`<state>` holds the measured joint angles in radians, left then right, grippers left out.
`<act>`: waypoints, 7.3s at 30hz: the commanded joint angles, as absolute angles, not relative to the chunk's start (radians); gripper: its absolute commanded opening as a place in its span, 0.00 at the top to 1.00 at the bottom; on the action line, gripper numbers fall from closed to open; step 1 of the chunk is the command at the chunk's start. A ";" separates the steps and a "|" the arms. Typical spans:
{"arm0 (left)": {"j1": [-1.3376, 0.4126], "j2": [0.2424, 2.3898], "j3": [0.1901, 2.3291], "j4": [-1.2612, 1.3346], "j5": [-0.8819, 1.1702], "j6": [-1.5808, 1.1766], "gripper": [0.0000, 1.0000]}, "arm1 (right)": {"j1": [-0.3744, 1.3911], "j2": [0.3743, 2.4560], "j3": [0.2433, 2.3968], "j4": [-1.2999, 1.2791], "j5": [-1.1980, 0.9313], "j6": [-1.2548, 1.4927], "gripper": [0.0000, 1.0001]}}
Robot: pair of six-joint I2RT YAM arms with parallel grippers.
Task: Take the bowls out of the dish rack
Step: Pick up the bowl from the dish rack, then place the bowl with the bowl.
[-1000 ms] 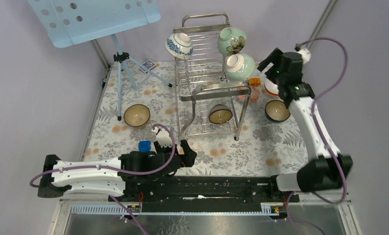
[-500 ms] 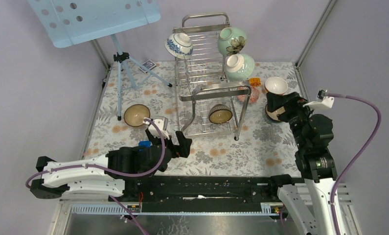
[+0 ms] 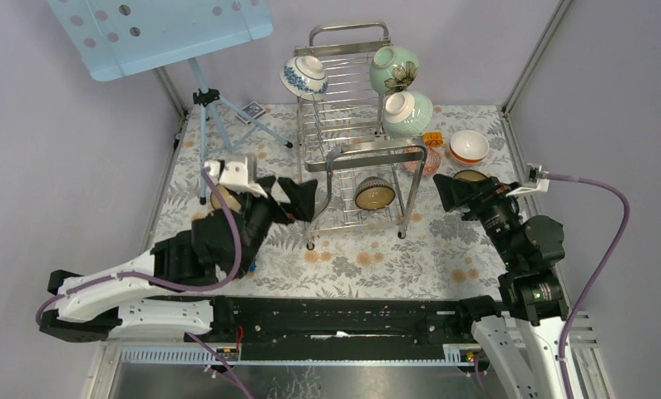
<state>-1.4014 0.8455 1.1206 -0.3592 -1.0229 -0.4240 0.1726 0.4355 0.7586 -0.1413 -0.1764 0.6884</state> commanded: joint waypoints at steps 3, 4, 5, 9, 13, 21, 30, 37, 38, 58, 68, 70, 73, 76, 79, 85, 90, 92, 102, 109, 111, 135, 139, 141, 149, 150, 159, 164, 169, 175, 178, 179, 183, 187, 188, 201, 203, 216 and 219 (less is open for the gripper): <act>-1.165 1.000 1.372 -0.337 -0.797 -0.330 0.01 | 0.198 0.486 0.856 -0.078 -0.268 0.643 0.04; -1.107 1.021 1.404 -0.357 -0.740 -0.349 0.01 | 0.200 0.490 0.858 -0.076 -0.270 0.643 0.04; -1.053 1.038 1.432 -0.367 -0.687 -0.366 0.01 | 0.202 0.493 0.860 -0.076 -0.270 0.643 0.04; -0.795 1.085 1.511 -0.383 -0.420 -0.491 0.01 | 0.208 0.489 0.857 -0.082 -0.255 0.634 0.04; -0.551 1.163 1.578 -0.374 -0.130 -0.666 0.02 | 0.215 0.480 0.845 -0.086 -0.245 0.635 0.05; -0.204 1.262 1.477 -0.159 0.279 -1.000 0.15 | 0.239 0.407 0.793 -0.156 -0.241 0.649 0.05; -0.084 1.321 1.292 0.257 0.507 -1.216 0.16 | 0.263 0.282 0.693 -0.254 -0.245 0.686 0.06; -0.065 1.373 1.157 0.583 0.563 -1.387 0.17 | 0.265 0.167 0.593 -0.302 -0.255 0.723 0.06; -0.064 1.385 1.148 0.622 0.568 -1.409 0.16 | 0.264 0.159 0.582 -0.306 -0.259 0.728 0.06; -0.068 1.595 1.140 1.009 0.610 -1.642 0.21 | 0.265 0.139 0.528 -0.304 -0.269 0.723 0.06; -0.082 1.661 1.207 1.093 0.617 -1.684 0.30 | 0.265 0.144 0.526 -0.302 -0.258 0.716 0.06; -0.088 1.675 1.221 1.106 0.622 -1.692 0.31 | 0.265 0.143 0.522 -0.301 -0.259 0.716 0.06; -0.095 1.692 1.228 1.143 0.623 -1.710 0.35 | 0.265 0.141 0.519 -0.303 -0.258 0.715 0.06; -0.104 1.706 1.233 1.164 0.624 -1.720 0.40 | 0.265 0.138 0.518 -0.307 -0.258 0.711 0.06; -0.111 1.720 1.244 1.186 0.627 -1.732 0.42 | 0.268 0.138 0.516 -0.308 -0.257 0.711 0.06; -0.121 1.741 1.268 1.210 0.628 -1.745 0.49 | 0.266 0.137 0.512 -0.310 -0.254 0.709 0.06; -0.123 1.753 1.280 1.232 0.627 -1.760 0.58 | 0.268 0.138 0.506 -0.308 -0.254 0.711 0.06; -0.124 1.759 1.284 1.242 0.627 -1.767 0.62 | 0.268 0.138 0.505 -0.307 -0.255 0.712 0.06; -0.136 1.784 1.308 1.272 0.623 -1.788 0.77 | 0.270 0.145 0.507 -0.306 -0.251 0.708 0.06; -0.153 1.806 1.354 1.301 0.614 -1.805 1.00 | 0.270 0.150 0.512 -0.308 -0.252 0.706 0.06; -0.157 1.806 1.367 1.299 0.611 -1.809 1.00 | 0.270 0.151 0.517 -0.309 -0.252 0.704 0.06; -0.171 1.697 1.452 1.304 0.579 -1.835 1.00 | 0.270 0.115 0.556 -0.402 -0.222 0.668 0.05; -0.174 1.644 1.419 1.309 0.581 -1.830 1.00 | 0.270 0.113 0.595 -0.444 -0.190 0.626 0.05; -0.173 1.612 1.408 1.296 0.583 -1.824 1.00 | 0.270 0.121 0.634 -0.476 -0.158 0.590 0.04; -0.207 1.420 1.352 1.191 0.633 -1.744 1.00 | 0.270 0.188 0.860 -0.607 -0.044 0.451 0.03; -0.218 1.383 1.341 1.149 0.647 -1.708 1.00 | 0.271 0.197 0.886 -0.617 -0.036 0.441 0.03; -0.560 1.003 1.370 0.203 0.545 -0.923 1.00 | 0.293 0.373 1.131 -0.668 0.007 0.480 0.03; -0.759 0.919 1.367 -0.147 0.398 -0.684 1.00 | 0.293 0.490 1.208 -0.717 -0.076 0.529 0.04; -0.937 0.876 1.396 -0.403 0.251 -0.552 1.00 | 0.293 0.544 1.245 -0.811 -0.088 0.514 0.04; -1.044 0.915 1.476 -0.590 0.140 -0.447 1.00 | 0.292 0.538 1.239 -0.889 -0.067 0.493 0.04; -1.100 0.953 1.530 -0.652 0.094 -0.392 1.00 | 0.293 0.541 1.235 -0.948 -0.059 0.474 0.04; -1.122 0.970 1.547 -0.673 0.075 -0.372 1.00 | 0.292 0.546 1.229 -0.968 -0.059 0.466 0.04; -1.258 1.049 1.605 -0.738 -0.051 -0.275 1.00 | 0.293 0.556 1.185 -1.021 -0.067 0.446 0.04; -1.525 1.140 1.620 -0.814 -0.306 -0.164 1.00 | 0.293 0.534 1.145 -1.030 -0.079 0.438 0.04; -1.575 1.162 1.611 -0.831 -0.358 -0.138 1.00 | 0.293 0.530 1.137 -1.031 -0.085 0.436 0.04; -1.767 1.232 1.305 -0.842 -0.557 0.077 1.00 | 0.311 0.527 1.039 -0.999 -0.257 0.397 0.06; -1.790 1.240 1.247 -0.842 -0.562 0.113 1.00 | 0.326 0.538 1.015 -0.999 -0.280 0.382 0.06; -1.913 1.365 0.945 -0.711 -0.428 0.460 1.00 | 0.449 0.615 0.894 -0.995 -0.262 0.328 0.15; -1.927 1.423 0.922 -0.664 -0.447 0.555 1.00 | 0.462 0.638 0.889 -0.984 -0.263 0.334 0.19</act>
<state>-1.9057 1.3724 0.9394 -0.7826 -0.4271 0.3801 0.4385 0.6071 0.8936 -1.0122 -0.2604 0.3553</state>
